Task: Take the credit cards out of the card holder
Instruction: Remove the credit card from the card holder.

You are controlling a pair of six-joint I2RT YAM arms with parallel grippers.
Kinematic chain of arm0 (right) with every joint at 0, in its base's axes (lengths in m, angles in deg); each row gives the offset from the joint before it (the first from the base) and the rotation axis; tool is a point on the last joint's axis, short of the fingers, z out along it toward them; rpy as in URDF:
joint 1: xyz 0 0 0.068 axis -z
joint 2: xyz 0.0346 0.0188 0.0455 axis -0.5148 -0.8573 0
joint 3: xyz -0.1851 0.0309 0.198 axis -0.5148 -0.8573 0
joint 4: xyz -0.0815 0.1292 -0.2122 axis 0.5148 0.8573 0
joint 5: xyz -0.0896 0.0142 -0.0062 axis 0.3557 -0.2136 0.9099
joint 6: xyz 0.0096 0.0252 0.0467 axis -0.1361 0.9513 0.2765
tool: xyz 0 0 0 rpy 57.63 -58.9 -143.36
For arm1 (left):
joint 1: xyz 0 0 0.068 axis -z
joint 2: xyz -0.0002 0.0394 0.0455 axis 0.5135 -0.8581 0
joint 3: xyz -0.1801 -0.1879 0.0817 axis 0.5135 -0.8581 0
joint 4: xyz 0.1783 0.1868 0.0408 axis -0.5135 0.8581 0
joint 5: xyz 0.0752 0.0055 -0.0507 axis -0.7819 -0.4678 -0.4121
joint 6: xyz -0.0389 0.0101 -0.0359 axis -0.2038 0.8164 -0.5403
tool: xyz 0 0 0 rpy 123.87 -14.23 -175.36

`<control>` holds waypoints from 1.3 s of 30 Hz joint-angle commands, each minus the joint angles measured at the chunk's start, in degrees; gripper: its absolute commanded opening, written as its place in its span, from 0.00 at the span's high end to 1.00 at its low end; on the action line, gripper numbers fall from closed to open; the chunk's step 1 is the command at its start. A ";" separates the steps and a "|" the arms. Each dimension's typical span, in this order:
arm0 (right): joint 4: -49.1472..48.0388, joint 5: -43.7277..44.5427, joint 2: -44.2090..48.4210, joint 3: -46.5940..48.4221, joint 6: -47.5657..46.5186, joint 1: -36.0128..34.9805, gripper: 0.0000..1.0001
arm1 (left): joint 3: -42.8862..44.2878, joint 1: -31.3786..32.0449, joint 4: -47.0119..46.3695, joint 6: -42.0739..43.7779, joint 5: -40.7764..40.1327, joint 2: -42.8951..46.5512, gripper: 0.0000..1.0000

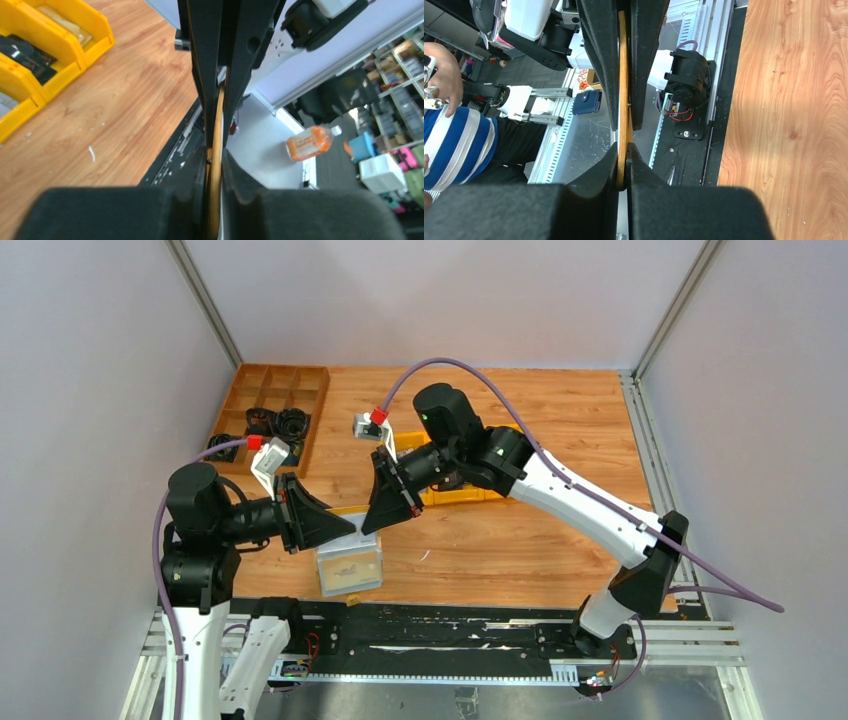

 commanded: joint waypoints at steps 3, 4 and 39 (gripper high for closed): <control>-6.08 0.88 0.37 -0.54 2.48 -0.20 0.64 | -0.45 0.21 2.56 2.23 0.27 1.48 1.00; -11.06 1.03 1.35 -3.42 6.62 0.18 0.60 | -0.19 0.21 1.99 2.27 -1.08 1.62 1.00; -94.76 -2.58 0.60 -37.82 63.44 4.98 1.00 | -3.40 0.21 3.71 2.29 -16.92 9.06 0.71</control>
